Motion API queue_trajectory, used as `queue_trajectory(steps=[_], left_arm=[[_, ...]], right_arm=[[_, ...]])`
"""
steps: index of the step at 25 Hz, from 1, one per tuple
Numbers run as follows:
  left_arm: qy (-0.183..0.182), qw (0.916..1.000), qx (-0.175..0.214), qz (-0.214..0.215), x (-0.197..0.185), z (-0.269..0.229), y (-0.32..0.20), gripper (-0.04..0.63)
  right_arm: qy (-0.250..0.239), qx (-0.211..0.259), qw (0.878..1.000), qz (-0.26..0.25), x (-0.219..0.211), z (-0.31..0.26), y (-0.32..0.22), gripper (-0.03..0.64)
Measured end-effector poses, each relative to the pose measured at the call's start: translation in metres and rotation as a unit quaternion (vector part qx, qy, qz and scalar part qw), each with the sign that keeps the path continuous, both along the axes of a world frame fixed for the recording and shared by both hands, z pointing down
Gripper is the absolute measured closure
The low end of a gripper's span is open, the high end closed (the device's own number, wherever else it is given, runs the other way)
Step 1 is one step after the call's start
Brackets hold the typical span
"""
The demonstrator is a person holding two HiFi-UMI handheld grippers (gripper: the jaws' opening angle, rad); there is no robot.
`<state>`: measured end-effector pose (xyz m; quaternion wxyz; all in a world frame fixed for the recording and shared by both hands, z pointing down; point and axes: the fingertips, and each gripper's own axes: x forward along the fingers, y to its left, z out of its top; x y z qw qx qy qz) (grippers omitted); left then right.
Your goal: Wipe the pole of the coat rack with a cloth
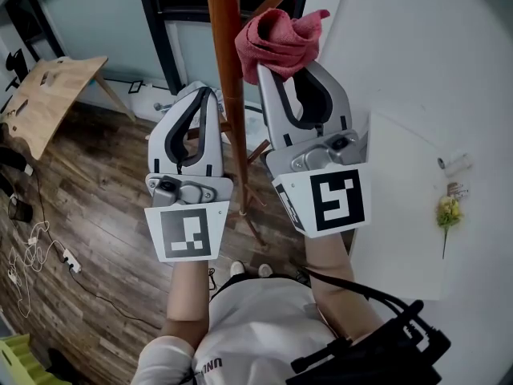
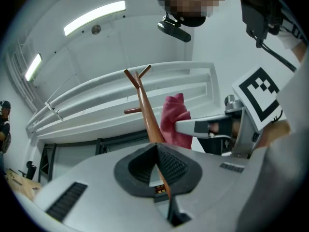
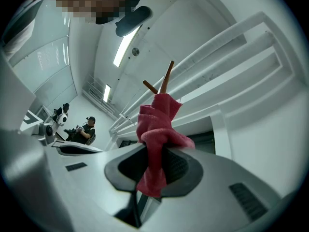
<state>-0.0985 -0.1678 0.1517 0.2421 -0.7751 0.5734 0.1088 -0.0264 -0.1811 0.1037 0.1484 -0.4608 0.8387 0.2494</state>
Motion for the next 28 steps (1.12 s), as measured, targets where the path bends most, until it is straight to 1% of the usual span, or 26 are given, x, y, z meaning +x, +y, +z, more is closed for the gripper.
queue_trajectory(steps=[18, 28], left_arm=[[-0.004, 0.9999, -0.013, -0.004, -0.003, 0.009, -0.004, 0.583], [-0.004, 0.9999, -0.012, -0.007, -0.003, 0.009, -0.003, 0.583]], right_arm=[[0.002, -0.028, 1.000, -0.003, -0.002, 0.022, -0.005, 0.537], [0.001, -0.050, 0.999, -0.005, -0.001, 0.037, -0.005, 0.537]])
